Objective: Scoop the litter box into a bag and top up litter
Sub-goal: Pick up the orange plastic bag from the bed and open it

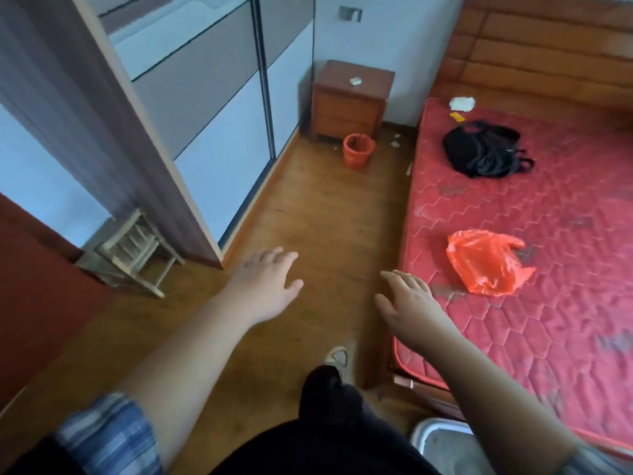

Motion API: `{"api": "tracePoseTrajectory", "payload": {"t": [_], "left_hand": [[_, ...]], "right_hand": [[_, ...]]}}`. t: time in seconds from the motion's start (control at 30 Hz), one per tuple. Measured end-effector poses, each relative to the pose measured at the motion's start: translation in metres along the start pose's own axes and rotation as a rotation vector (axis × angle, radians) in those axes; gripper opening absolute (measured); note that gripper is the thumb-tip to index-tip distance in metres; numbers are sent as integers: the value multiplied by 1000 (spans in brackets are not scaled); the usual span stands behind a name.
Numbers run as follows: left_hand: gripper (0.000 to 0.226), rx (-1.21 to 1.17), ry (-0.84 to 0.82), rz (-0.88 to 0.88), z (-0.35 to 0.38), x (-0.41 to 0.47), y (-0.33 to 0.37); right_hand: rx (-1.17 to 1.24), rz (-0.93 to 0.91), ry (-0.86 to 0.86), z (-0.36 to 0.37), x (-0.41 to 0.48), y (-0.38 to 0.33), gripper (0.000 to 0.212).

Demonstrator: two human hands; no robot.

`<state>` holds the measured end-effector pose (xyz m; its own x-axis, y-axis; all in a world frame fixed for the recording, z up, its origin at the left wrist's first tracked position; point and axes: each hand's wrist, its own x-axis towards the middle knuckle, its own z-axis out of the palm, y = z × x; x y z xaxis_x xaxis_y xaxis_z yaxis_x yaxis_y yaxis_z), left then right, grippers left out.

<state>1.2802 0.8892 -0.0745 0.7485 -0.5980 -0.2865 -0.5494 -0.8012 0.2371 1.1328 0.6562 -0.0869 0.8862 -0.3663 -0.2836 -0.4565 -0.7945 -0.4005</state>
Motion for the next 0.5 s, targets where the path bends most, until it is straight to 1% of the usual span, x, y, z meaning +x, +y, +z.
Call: {"api": "tracePoseTrajectory", "payload": {"t": [0.07, 0.2, 0.37, 0.5], "left_hand": [[63, 13, -22, 33, -8, 44, -3], [63, 22, -33, 73, -30, 135, -9], [63, 34, -41, 90, -67, 234, -18], [65, 61, -81, 139, -86, 307, -17]], "right_hand": [[23, 43, 4, -7, 34, 4, 57], [59, 59, 59, -27, 117, 5, 56], [45, 41, 50, -64, 216, -8, 57], [48, 91, 61, -94, 272, -16, 58]]}}
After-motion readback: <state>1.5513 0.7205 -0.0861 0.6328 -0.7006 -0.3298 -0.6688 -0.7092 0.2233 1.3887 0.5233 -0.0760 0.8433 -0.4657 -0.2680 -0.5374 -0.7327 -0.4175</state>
